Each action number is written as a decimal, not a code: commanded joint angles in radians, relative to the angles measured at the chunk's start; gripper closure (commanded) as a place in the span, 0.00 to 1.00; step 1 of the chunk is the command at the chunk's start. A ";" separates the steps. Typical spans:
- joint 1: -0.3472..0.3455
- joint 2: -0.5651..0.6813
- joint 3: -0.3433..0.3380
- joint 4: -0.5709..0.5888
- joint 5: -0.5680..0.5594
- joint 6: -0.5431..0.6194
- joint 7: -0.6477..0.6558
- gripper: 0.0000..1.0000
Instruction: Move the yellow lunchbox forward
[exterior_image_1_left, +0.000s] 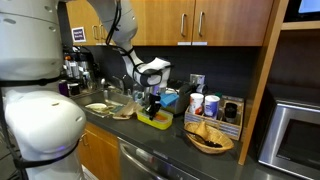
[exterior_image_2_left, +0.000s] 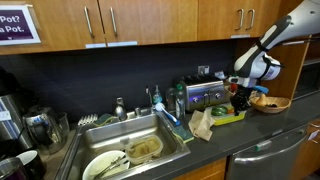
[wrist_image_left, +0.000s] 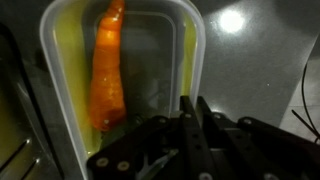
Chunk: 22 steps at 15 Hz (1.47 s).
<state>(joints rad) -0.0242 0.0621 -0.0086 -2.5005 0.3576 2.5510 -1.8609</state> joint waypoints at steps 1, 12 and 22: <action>-0.008 -0.001 0.008 0.001 -0.003 -0.002 0.003 0.92; -0.008 -0.001 0.008 0.001 -0.003 -0.002 0.003 0.92; -0.008 0.001 0.009 0.001 -0.004 0.000 0.006 0.43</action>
<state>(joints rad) -0.0242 0.0648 -0.0086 -2.5001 0.3576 2.5496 -1.8608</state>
